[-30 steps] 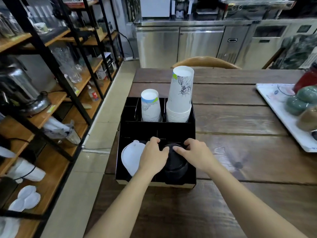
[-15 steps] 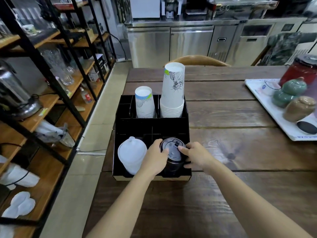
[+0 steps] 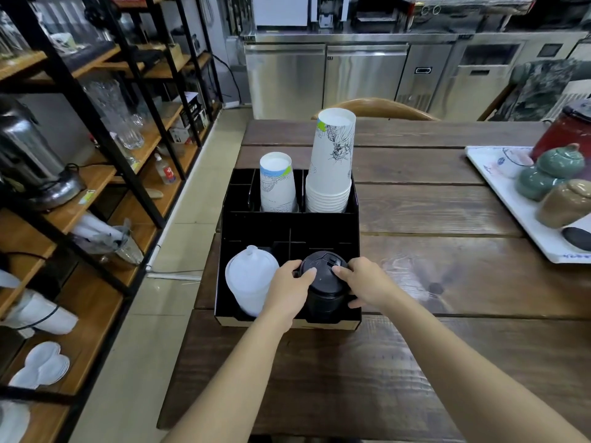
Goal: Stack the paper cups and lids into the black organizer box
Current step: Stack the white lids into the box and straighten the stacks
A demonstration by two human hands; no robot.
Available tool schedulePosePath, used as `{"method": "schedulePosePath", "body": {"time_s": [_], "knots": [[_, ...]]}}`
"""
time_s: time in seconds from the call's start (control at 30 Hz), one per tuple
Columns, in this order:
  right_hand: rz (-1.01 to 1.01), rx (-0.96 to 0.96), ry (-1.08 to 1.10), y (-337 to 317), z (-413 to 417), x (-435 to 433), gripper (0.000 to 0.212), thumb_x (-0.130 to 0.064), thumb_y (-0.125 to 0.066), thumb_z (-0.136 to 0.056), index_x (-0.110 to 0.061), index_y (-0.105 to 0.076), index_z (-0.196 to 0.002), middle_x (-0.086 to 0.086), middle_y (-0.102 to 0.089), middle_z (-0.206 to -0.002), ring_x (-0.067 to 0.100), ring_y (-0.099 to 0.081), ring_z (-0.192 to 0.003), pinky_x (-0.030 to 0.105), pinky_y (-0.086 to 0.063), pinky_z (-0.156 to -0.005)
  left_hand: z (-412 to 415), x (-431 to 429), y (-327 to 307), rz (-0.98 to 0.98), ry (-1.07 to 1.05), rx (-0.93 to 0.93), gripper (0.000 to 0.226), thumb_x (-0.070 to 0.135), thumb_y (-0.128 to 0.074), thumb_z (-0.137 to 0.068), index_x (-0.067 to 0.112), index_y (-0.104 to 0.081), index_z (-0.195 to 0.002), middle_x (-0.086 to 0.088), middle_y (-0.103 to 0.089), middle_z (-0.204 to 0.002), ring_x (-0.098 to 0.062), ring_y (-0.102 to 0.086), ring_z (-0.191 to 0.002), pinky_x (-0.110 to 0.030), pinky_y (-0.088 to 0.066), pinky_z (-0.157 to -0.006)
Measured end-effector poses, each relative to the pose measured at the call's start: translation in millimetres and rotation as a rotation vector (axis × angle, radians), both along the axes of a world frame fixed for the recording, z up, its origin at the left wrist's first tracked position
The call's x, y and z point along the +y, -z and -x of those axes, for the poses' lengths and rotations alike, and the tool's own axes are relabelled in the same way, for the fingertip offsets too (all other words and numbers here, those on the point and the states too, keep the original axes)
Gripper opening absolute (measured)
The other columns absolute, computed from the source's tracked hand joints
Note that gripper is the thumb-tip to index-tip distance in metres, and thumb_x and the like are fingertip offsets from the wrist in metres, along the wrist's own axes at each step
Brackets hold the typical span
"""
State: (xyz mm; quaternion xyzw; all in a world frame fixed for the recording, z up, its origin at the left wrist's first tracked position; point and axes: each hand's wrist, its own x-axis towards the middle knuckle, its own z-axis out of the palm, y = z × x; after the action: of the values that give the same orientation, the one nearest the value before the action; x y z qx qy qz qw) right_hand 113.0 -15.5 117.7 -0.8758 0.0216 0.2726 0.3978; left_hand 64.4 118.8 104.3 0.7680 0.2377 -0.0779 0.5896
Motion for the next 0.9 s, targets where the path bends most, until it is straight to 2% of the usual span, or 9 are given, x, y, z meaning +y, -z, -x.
{"method": "schedulePosePath", "body": {"time_s": [0.1, 0.17, 0.27, 0.37, 0.47, 0.57, 0.67, 0.77, 0.9], "knots": [[0.002, -0.003, -0.021, 0.6, -0.4, -0.9, 0.033, -0.032, -0.048, -0.096, 0.0, -0.049, -0.091, 0.019, -0.057, -0.106, 0.04, -0.062, -0.1, 0.051, -0.06, -0.074, 0.5, 1.5, 0.9, 0.048, -0.026, 0.002, 0.041, 0.022, -0.056, -0.093, 0.014, -0.051, -0.132, -0.003, -0.059, -0.129, -0.018, -0.054, -0.115, -0.03, -0.045, -0.093], [0.005, 0.001, -0.042, 1.0, -0.5, -2.8, 0.029, -0.033, -0.048, -0.096, -0.007, -0.047, -0.084, 0.017, -0.058, -0.106, 0.038, -0.062, -0.101, 0.051, -0.059, -0.077, 0.0, 1.5, 0.5, 0.05, -0.022, -0.002, 0.041, 0.021, -0.057, -0.092, 0.013, -0.05, -0.131, -0.001, -0.059, -0.122, -0.017, -0.053, -0.109, -0.029, -0.045, -0.09], [0.034, -0.013, -0.068, 0.6, -2.1, -5.3, 0.031, -0.039, -0.048, -0.095, -0.01, -0.048, -0.084, 0.018, -0.063, -0.107, 0.038, -0.064, -0.098, 0.047, -0.059, -0.079, -0.4, 1.5, -1.1, -0.027, -0.011, -0.03, 0.041, 0.021, -0.057, -0.092, 0.011, -0.05, -0.13, 0.002, -0.057, -0.11, -0.014, -0.052, -0.102, -0.027, -0.042, -0.085], [0.154, -0.137, -0.121, -0.8, -5.9, -6.6, 0.038, -0.05, -0.051, -0.089, -0.012, -0.054, -0.086, 0.011, -0.066, -0.092, 0.032, -0.066, -0.085, 0.038, -0.052, -0.068, 0.9, 3.6, -5.1, -0.142, -0.018, -0.064, 0.042, 0.02, -0.059, -0.091, 0.011, -0.05, -0.131, -0.005, -0.059, -0.126, -0.018, -0.055, -0.113, -0.027, -0.044, -0.089], [0.269, -0.341, -0.099, -8.6, -5.8, -3.0, 0.048, -0.059, -0.05, -0.086, -0.013, -0.057, -0.099, 0.006, -0.066, -0.093, 0.029, -0.062, -0.088, 0.038, -0.052, -0.073, 3.3, 9.1, -14.7, -0.2, -0.061, -0.126, 0.037, 0.017, -0.057, -0.092, 0.011, -0.053, -0.128, -0.005, -0.06, -0.128, -0.018, -0.056, -0.117, -0.024, -0.043, -0.091], [0.223, -0.523, -0.086, -21.4, -3.3, 9.8, 0.044, -0.048, -0.048, -0.091, -0.012, -0.057, -0.114, 0.008, -0.069, -0.103, 0.029, -0.063, -0.098, 0.04, -0.053, -0.081, 9.5, 17.1, -29.3, -0.325, -0.157, -0.298, 0.024, 0.015, -0.054, -0.093, 0.011, -0.061, -0.116, -0.001, -0.065, -0.112, -0.011, -0.058, -0.101, -0.02, -0.041, -0.084], [0.163, -0.662, -0.241, -29.5, 0.4, 31.3, 0.03, -0.031, -0.05, -0.094, -0.011, -0.061, -0.113, 0.007, -0.072, -0.101, 0.028, -0.063, -0.099, 0.038, -0.049, -0.084, 14.1, 33.8, -33.9, -0.414, -0.27, -0.388, 0.02, 0.014, -0.053, -0.092, 0.011, -0.063, -0.11, 0.001, -0.062, -0.109, -0.009, -0.053, -0.096, -0.023, -0.042, -0.084], [0.185, -0.788, -0.402, -29.0, -2.3, 55.6, 0.028, -0.026, -0.051, -0.093, -0.009, -0.063, -0.111, 0.007, -0.071, -0.103, 0.029, -0.059, -0.102, 0.04, -0.042, -0.089, 16.1, 57.2, -25.6, -0.392, -0.394, -0.308, 0.028, 0.016, -0.054, -0.092, 0.013, -0.056, -0.119, -0.003, -0.057, -0.123, -0.019, -0.053, -0.113, -0.033, -0.044, -0.093], [0.162, -0.717, -0.49, -31.0, -7.2, 80.9, 0.029, -0.026, -0.05, -0.093, -0.007, -0.061, -0.112, 0.01, -0.069, -0.106, 0.029, -0.059, -0.103, 0.039, -0.044, -0.09, 23.5, 75.6, -8.1, -0.283, -0.445, -0.133, 0.037, 0.013, -0.054, -0.091, 0.011, -0.048, -0.128, -0.006, -0.052, -0.133, -0.024, -0.05, -0.121, -0.035, -0.041, -0.097]]}}
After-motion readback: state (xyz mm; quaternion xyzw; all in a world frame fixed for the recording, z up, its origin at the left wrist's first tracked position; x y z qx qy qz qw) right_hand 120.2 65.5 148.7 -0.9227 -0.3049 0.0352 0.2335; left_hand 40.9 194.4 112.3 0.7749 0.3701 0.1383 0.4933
